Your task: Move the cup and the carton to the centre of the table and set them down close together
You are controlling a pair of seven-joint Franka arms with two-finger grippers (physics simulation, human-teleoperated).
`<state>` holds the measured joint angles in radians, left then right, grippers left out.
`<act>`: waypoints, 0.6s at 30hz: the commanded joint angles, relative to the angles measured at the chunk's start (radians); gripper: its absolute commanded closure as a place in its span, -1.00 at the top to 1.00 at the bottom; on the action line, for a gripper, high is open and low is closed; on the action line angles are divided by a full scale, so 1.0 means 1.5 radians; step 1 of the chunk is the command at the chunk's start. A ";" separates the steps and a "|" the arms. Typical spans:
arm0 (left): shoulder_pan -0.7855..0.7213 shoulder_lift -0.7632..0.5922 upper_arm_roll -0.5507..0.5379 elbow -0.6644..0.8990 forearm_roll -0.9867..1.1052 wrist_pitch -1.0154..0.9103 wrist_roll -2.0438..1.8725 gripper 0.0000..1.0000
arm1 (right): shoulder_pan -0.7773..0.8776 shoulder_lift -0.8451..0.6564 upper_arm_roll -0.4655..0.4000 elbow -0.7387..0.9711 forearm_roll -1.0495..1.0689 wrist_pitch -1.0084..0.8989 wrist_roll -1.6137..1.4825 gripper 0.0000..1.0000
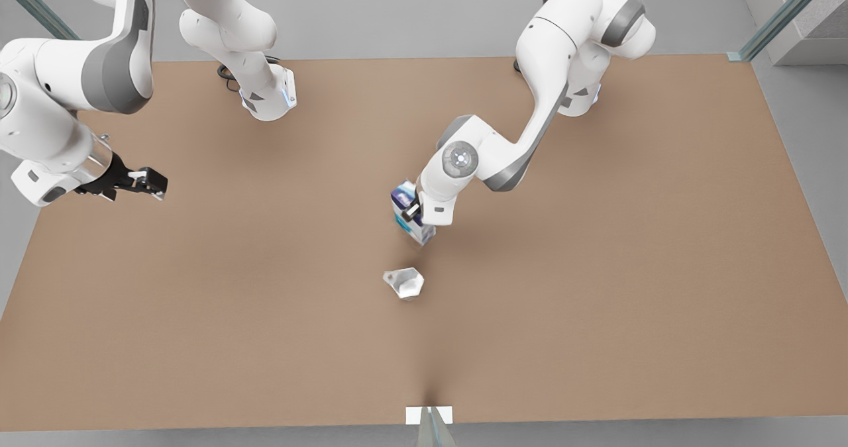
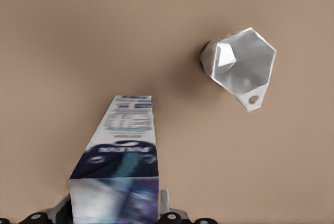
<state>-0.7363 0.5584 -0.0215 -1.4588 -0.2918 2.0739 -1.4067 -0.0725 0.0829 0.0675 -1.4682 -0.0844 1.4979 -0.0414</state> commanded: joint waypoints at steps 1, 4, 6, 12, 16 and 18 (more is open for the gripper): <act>0.000 0.000 0.000 0.000 -0.002 0.000 0.000 1.00 | -0.002 0.000 0.000 0.000 0.000 0.000 0.000 1.00; 0.000 0.004 0.000 0.000 -0.003 0.000 0.000 1.00 | 0.000 0.000 0.000 0.001 0.000 -0.001 0.000 1.00; 0.001 0.004 0.000 0.000 -0.003 0.000 0.000 1.00 | -0.003 0.001 -0.001 0.003 0.001 0.001 0.000 1.00; 0.220 -0.016 0.029 0.187 0.068 -0.334 0.287 1.00 | 0.002 0.006 -0.001 0.012 0.001 0.001 -0.002 1.00; 0.372 -0.043 0.121 0.186 0.129 -0.345 0.905 1.00 | 0.005 0.006 0.000 0.012 0.003 0.001 0.000 1.00; 0.405 -0.081 0.082 0.174 0.154 -0.345 0.983 1.00 | 0.004 0.007 0.000 0.012 0.003 0.001 0.000 1.00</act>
<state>-0.1030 0.4173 0.0362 -1.2186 -0.1054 1.5570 0.0633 -0.0657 0.0930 0.0675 -1.4496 -0.0798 1.4987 -0.0437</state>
